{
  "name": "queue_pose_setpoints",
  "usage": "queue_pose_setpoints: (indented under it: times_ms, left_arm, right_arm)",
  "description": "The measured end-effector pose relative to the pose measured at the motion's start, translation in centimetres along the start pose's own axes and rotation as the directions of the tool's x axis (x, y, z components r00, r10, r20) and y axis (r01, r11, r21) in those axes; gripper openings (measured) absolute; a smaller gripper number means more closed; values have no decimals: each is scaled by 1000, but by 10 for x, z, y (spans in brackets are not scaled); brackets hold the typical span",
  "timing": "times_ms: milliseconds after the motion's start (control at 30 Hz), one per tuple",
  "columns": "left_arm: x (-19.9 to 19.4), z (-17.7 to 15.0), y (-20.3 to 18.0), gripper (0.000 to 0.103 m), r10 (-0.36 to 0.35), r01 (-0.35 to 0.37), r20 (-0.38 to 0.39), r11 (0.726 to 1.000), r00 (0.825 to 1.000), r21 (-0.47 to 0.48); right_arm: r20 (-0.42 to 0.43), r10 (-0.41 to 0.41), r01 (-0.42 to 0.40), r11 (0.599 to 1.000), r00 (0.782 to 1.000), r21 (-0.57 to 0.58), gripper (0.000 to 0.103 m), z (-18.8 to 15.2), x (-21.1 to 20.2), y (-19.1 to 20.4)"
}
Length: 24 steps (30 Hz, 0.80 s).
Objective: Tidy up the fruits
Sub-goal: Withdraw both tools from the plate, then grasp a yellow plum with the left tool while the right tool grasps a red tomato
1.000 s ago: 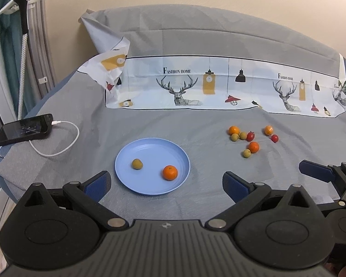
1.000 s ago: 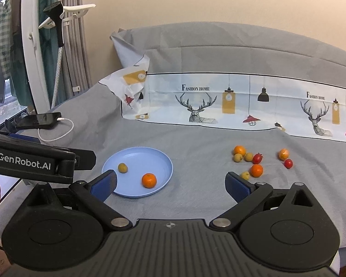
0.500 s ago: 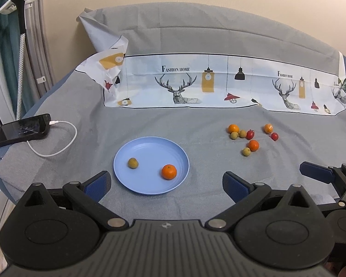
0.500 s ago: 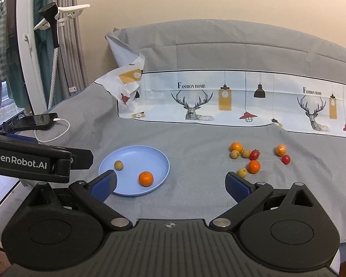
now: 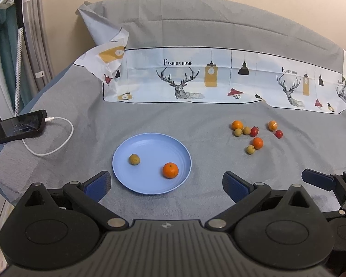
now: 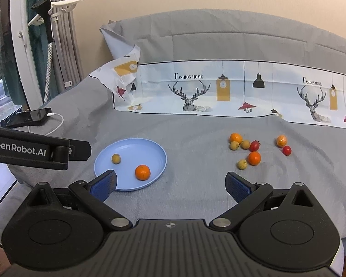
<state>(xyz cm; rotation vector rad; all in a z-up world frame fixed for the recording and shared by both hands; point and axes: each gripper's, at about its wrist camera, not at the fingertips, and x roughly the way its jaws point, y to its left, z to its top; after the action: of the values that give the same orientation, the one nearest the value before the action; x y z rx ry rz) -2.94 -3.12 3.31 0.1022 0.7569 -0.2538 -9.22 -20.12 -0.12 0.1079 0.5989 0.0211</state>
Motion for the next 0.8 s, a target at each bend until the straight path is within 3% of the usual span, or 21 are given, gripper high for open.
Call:
queue_pose_setpoints:
  times_ms: [500,800]
  left_arm:
    - [33,17,-18,103,-22,23,-47,999,999,28]
    - [80,27,-50,103,-69,78,-129,995,989,65]
  right_arm:
    - [-29,-39,40,999,999,35,100,-2,22,-17]
    - [-38,-165,167,982,986,90,100,-7,38,-65]
